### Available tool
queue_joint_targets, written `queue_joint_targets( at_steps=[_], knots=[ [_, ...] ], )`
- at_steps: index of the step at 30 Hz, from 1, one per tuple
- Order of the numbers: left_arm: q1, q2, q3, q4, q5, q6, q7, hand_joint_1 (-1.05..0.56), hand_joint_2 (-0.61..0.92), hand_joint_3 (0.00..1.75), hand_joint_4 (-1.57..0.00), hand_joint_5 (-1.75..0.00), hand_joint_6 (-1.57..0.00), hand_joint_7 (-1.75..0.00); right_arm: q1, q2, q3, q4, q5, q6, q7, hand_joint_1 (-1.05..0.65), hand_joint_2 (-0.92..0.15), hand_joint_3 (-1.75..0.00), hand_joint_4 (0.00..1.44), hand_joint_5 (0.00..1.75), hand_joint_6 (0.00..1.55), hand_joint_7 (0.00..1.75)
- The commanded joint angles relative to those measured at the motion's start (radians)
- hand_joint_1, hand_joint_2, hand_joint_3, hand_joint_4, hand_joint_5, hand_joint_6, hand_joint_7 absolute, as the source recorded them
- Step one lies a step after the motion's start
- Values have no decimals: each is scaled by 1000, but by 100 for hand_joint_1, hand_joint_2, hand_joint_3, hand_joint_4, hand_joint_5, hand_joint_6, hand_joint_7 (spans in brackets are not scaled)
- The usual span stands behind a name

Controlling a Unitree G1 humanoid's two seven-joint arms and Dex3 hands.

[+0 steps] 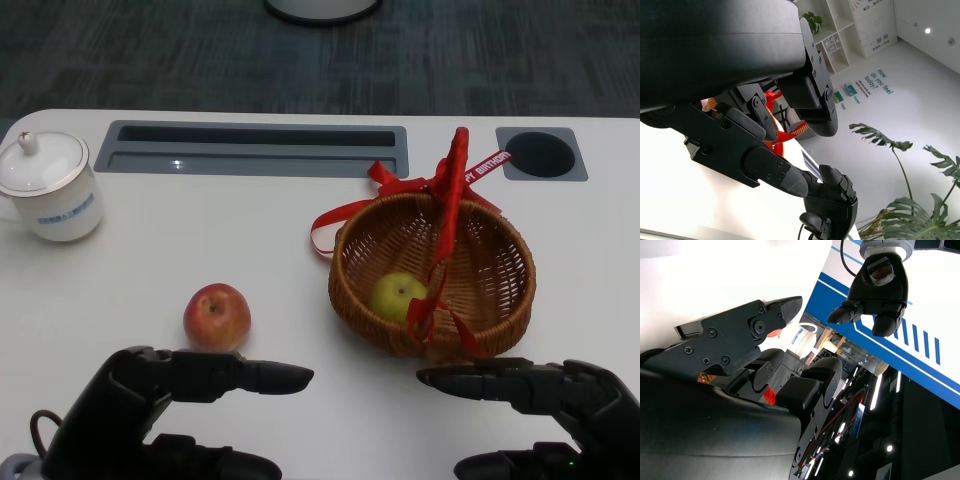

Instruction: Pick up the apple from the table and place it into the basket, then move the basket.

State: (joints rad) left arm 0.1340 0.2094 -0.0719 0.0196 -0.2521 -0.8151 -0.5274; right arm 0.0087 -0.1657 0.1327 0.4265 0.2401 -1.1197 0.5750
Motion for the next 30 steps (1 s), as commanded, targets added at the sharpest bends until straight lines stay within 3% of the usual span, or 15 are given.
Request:
queue_joint_targets(
  at_steps=[1,23,30],
  knots=[
    [2,12,7,-7,-12,5,-1,-30,79,0,-101,0,-94,0,-4,-4,-3,5,13,-11,-3,-32,-77,0,81,0,81,0],
    [4,9,16,-1,2,-10,5,-31,77,0,-99,0,-91,0,-10,-6,-2,10,14,-1,-1,-31,-75,0,83,0,77,0],
    [-23,11,99,-3,82,-67,67,-40,74,0,-91,0,-84,0,-10,-4,2,16,23,-5,6,-31,-76,0,83,0,77,0]
  ],
)
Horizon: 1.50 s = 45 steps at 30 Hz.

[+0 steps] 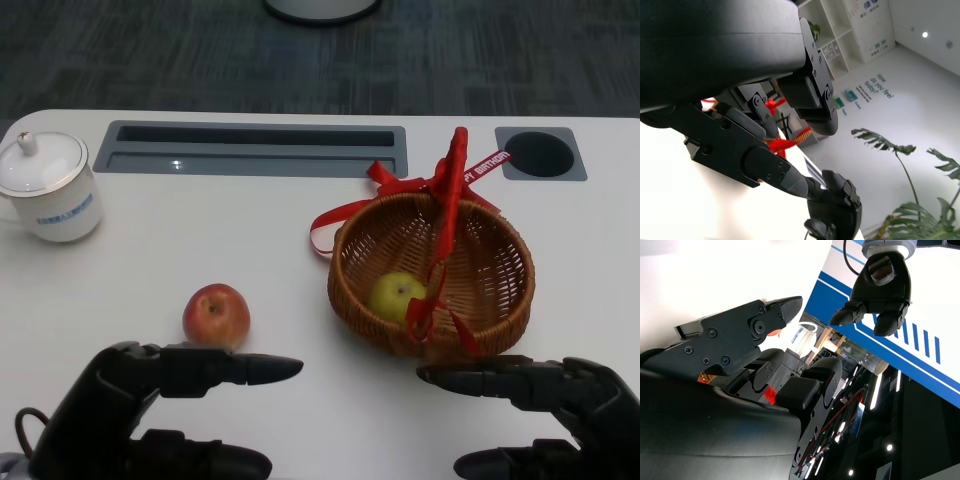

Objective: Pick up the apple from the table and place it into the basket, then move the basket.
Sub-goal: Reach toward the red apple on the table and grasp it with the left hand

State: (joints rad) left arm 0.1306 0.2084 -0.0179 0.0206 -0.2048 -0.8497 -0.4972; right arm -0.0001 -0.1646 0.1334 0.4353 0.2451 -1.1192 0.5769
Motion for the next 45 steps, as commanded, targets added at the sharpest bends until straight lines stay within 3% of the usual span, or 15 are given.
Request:
queue_joint_targets(
  at_steps=[1,12,22,28,37,45],
  knots=[
    [-28,17,59,4,49,-43,46,-42,74,0,-90,0,-83,0,-2,-5,1,8,17,-7,3,-31,-76,0,83,0,77,0],
    [-131,68,146,77,252,-70,146,-56,66,0,-68,0,-62,0,0,1,4,14,14,-18,4,-33,-77,0,83,0,78,0],
    [-283,102,149,237,583,-90,354,-69,65,0,-59,0,-54,0,10,7,12,5,17,-16,2,-33,-76,0,84,0,79,0],
    [-392,139,94,417,712,-112,485,-69,64,0,-57,-1,-55,0,22,7,14,-3,13,-17,-2,-33,-76,0,84,0,79,0],
    [-548,196,-53,733,883,-114,719,-72,65,1,-58,0,-56,0,35,4,16,-19,18,-14,-2,-33,-76,0,84,0,79,0],
    [-644,200,-200,946,966,-57,874,-77,68,1,-55,0,-54,0,43,0,16,-29,21,-12,-4,-33,-76,0,84,0,79,0]
  ],
)
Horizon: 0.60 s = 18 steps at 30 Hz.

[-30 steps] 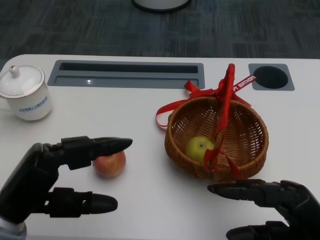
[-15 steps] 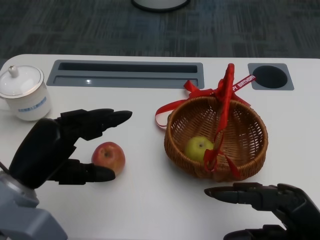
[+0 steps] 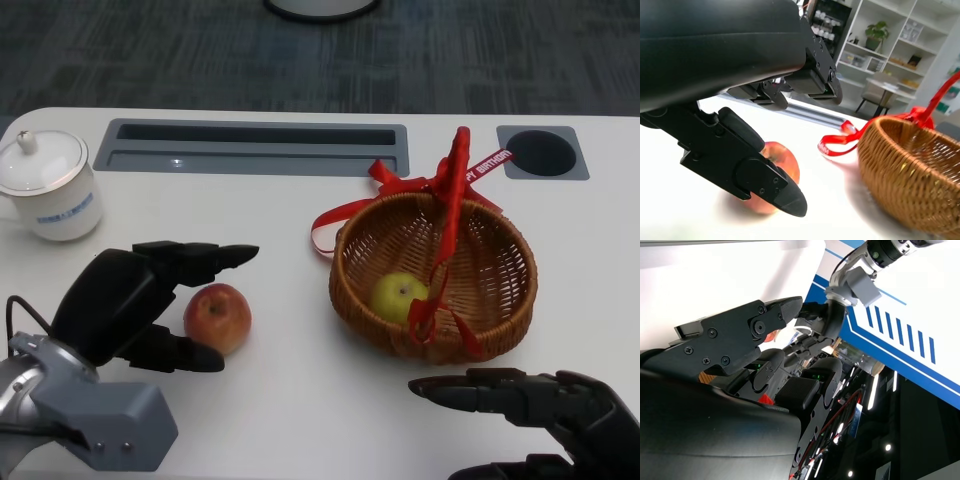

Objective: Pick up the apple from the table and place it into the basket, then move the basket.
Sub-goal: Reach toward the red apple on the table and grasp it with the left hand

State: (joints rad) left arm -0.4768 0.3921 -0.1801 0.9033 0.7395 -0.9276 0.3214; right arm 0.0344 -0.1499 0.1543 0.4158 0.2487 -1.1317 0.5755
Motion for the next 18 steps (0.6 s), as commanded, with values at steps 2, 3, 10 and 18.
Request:
queue_joint_targets(
  at_steps=[2,3,10,18],
  knots=[
    [-64,9,-70,121,29,35,83,-77,69,1,-55,0,-53,0,11,-18,-3,-13,21,3,0,-32,-76,0,84,0,79,0],
    [-76,3,-83,147,28,42,92,-77,69,1,-54,0,-53,0,12,-19,-3,-15,22,6,0,-32,-76,0,84,0,79,0],
    [-145,-43,-138,278,-5,101,81,-72,65,0,-52,0,-50,0,21,-22,-5,-29,17,10,-8,-33,-76,0,84,0,79,0],
    [-193,-75,-159,327,-44,141,79,-72,66,0,-54,-1,-50,0,34,-24,-3,-51,8,27,-13,-33,-76,0,85,0,80,0]
  ],
)
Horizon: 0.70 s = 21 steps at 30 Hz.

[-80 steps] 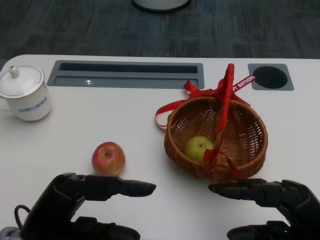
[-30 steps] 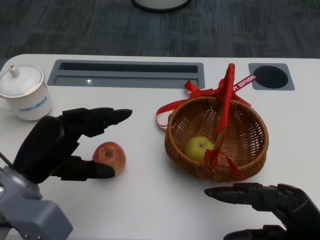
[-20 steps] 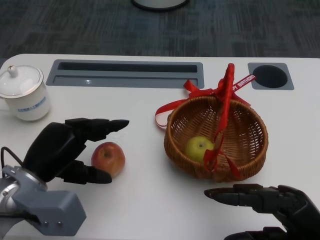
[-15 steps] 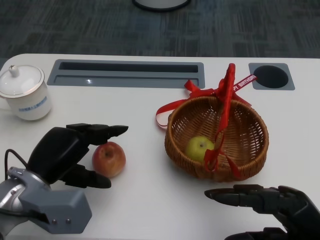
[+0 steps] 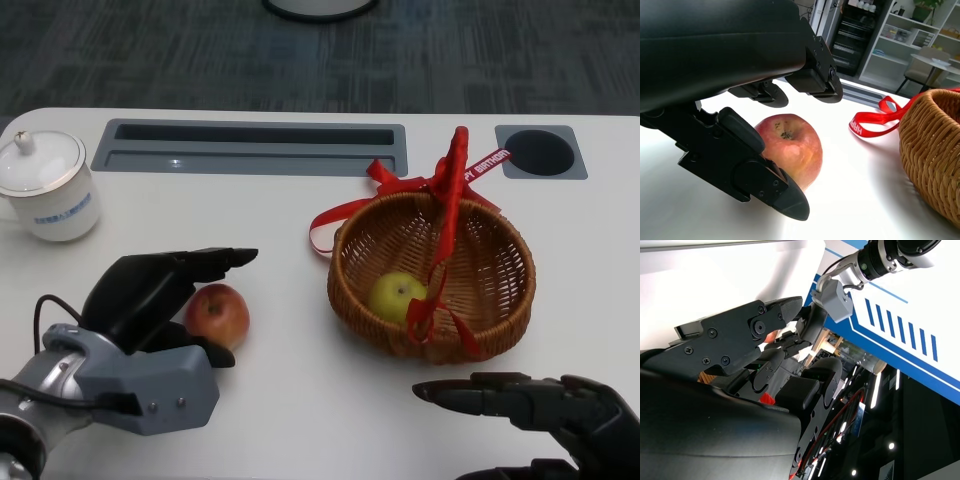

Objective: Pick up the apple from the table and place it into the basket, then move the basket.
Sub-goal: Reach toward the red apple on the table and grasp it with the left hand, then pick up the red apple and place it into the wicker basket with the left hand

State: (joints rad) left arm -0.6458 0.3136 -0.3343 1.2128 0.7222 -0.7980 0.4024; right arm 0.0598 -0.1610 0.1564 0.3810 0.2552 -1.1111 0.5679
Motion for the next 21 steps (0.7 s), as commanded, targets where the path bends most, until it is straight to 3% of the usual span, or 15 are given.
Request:
queue_joint_targets(
  at_steps=[1,16,21],
  knots=[
    [-27,0,-6,22,-32,13,-8,-72,66,0,-55,-1,-50,0,10,-14,-6,-17,1,7,-6,-33,-76,0,85,0,80,0],
    [-61,-22,-86,80,-30,173,-121,-71,66,0,-55,0,-52,0,52,-16,-3,-60,3,14,-18,-37,-77,0,88,1,81,0],
    [-62,-32,-103,84,-42,224,-154,-64,66,0,-62,-3,-57,-2,64,-24,4,-77,14,24,-12,-36,-78,0,88,0,81,0]
  ],
)
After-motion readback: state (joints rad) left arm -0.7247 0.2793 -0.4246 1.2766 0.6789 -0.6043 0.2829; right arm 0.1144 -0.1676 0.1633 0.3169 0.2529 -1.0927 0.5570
